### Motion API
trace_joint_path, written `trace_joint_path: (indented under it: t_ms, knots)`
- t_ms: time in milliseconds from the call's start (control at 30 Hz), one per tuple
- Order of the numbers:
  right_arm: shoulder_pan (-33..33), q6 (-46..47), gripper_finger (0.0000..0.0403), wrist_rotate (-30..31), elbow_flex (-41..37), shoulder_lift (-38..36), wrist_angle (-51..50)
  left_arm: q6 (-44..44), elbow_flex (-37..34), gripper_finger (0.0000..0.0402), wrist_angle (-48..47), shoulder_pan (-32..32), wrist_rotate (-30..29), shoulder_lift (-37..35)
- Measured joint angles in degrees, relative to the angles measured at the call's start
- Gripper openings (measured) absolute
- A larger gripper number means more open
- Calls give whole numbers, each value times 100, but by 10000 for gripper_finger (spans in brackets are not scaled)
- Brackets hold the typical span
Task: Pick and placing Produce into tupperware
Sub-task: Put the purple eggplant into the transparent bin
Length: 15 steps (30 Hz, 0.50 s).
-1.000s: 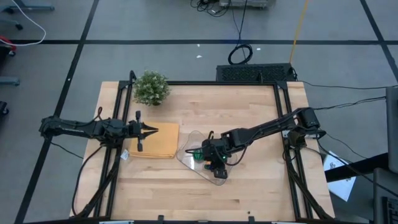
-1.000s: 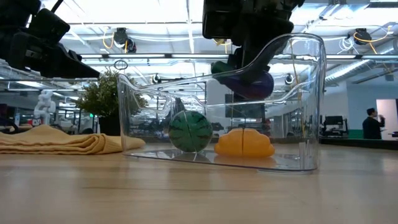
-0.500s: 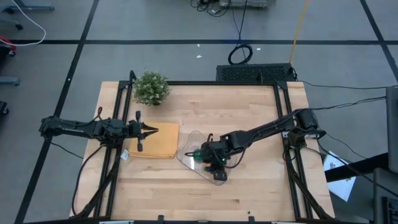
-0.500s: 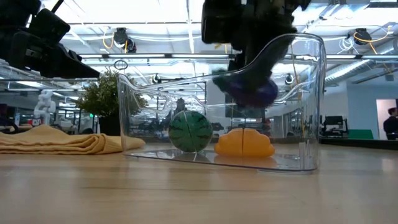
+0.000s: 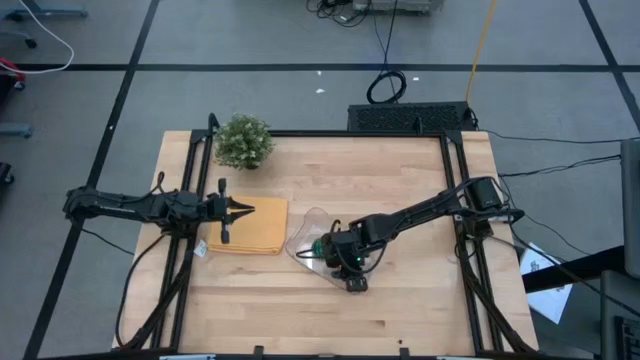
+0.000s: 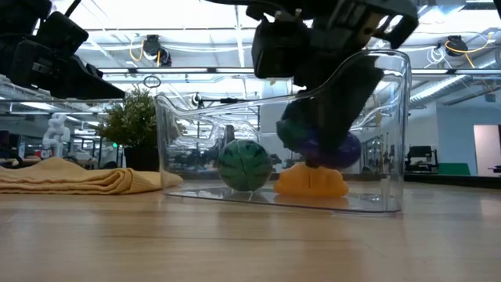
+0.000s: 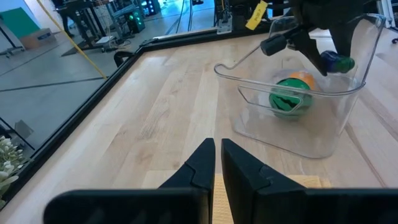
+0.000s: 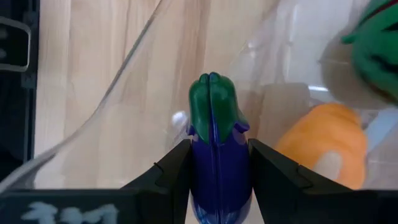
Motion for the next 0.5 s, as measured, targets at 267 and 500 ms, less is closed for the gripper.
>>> trace_joint_path:
  t_ms: [267,500]
  knots:
    - [16,-493,130,-102,0,11,-186,-4,0,33,-7,0,0,0]
    - [16,-384,130,-100,1,22,-274,-10,0,33,-9,0,0,0]
